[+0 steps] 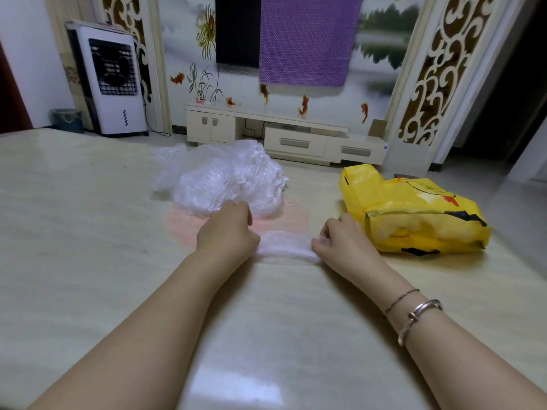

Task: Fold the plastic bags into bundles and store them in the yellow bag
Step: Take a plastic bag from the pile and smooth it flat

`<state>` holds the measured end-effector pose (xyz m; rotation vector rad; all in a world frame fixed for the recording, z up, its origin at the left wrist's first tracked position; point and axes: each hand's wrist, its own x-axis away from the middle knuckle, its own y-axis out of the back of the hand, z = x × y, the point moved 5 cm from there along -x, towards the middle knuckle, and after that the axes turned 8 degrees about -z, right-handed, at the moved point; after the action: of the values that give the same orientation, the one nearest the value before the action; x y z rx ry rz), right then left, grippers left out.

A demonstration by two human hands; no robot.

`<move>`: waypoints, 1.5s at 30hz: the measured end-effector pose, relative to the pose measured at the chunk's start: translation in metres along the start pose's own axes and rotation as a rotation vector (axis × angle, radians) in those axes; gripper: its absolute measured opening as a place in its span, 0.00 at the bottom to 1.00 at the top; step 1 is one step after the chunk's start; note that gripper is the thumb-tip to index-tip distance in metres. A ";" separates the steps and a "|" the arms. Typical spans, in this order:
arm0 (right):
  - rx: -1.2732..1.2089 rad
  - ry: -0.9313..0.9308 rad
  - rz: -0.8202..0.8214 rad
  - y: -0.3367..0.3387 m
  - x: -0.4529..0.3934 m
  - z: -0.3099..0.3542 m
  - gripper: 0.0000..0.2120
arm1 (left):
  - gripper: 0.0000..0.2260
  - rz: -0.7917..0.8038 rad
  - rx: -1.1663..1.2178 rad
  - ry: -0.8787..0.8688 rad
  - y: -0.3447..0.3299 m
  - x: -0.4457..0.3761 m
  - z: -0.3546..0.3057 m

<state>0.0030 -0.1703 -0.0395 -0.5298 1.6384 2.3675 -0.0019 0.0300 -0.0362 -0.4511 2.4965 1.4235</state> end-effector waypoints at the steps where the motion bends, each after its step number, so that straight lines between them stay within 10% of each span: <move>1: -0.069 -0.008 0.022 0.001 0.001 -0.001 0.05 | 0.09 -0.002 0.114 0.013 0.001 -0.002 0.000; 7: -0.725 -0.206 0.188 0.026 0.005 -0.003 0.09 | 0.07 0.032 0.711 0.017 0.018 -0.002 -0.028; 14: -1.174 -0.250 0.393 0.057 0.014 0.006 0.05 | 0.16 0.505 0.704 -0.087 0.003 0.023 -0.047; 19: -1.415 -0.346 0.156 0.059 0.004 -0.004 0.09 | 0.11 0.442 0.933 0.002 0.013 0.020 -0.046; 24: -0.704 0.114 -0.249 0.057 0.002 -0.001 0.18 | 0.13 0.140 1.095 0.350 0.002 0.011 -0.029; 28: -0.243 0.537 -0.198 0.035 0.016 0.024 0.31 | 0.16 0.079 1.067 0.454 -0.017 0.007 -0.018; 33: -0.182 0.656 -0.099 0.020 0.021 0.038 0.17 | 0.23 0.145 0.894 0.428 -0.024 0.007 -0.017; 39: -0.348 0.536 0.054 0.020 0.022 0.026 0.08 | 0.20 -0.151 0.506 0.015 0.011 0.005 -0.022; 45: -0.528 0.309 0.232 0.015 0.019 0.017 0.08 | 0.08 0.253 0.528 0.037 -0.007 0.013 -0.035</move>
<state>-0.0227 -0.1604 -0.0291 -0.8750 1.2112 3.0376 -0.0131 -0.0050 -0.0287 -0.0599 2.8913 0.7655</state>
